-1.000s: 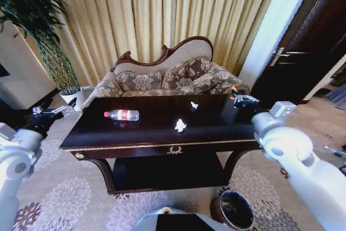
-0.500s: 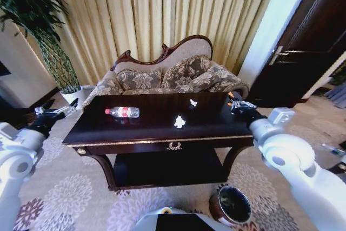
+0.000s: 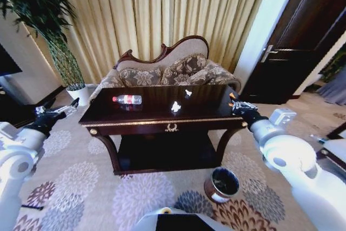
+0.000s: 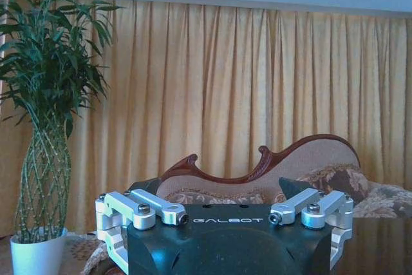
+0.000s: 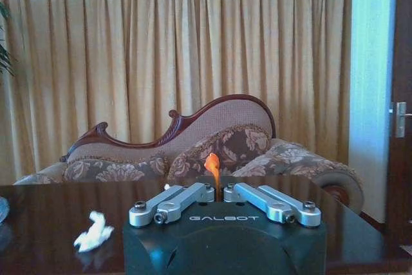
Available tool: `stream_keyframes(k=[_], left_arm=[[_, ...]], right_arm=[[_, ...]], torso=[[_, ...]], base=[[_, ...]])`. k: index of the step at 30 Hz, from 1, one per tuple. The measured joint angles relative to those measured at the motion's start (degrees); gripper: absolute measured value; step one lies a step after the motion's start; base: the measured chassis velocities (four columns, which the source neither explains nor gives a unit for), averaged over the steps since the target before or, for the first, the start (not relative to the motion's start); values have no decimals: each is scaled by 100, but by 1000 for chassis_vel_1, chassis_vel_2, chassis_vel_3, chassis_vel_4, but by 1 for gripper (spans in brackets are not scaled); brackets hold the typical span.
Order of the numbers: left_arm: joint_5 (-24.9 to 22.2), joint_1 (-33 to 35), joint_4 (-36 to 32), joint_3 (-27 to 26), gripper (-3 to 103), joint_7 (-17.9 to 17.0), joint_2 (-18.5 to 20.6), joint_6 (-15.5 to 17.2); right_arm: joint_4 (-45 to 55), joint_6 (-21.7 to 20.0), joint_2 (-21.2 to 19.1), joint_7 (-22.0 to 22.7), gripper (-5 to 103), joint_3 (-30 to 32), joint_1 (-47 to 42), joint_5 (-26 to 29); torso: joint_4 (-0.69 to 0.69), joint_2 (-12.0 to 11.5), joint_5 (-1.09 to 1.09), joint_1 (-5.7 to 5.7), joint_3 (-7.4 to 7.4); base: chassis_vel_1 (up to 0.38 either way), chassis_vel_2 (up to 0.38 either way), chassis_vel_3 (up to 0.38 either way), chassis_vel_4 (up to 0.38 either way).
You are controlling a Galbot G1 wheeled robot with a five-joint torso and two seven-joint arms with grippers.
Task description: Move to the front of the table and place the trash on the table into the trash bin.
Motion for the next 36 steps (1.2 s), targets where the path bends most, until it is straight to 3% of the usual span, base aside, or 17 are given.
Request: stream_keyframes(k=[7,13,17,23,34,36], left_arm=[[2,18,-19,-6,100,3,-18,0],[0,22,-22,-1,100,4,-20,1],[-1,24,-2,6,100,4,-14,-3],[-1,-10,11,59,100,7,-18,-8],[-4,14,59,47,100,8,-8,-28],[-10,-21,57,45,100,5,-2,-15]], right_arm=[[-379,-149,280,79,2,-208,-267,-408],[-1389,-801,939,209,2,-341,-563,-870],[-2189,-864,1246,236,2,-545,-411,-1163],[-4123,-627,1758,115,2,-1019,214,-1941],[-5555,-33,2464,-54,1,-1454,714,-2877],[-5790,85,2530,-54,12,-1554,842,-3046]], torso=[[1,4,0,-4,-2],[-2,-5,2,8,5],[-2,-5,1,8,4],[1,0,2,0,0],[1,-1,0,2,1],[1,-1,1,1,1]], base=[[131,-133,-122,149],[-7,10,10,-20],[-30,22,22,-45],[0,0,0,0],[0,0,0,0],[0,0,0,0]])
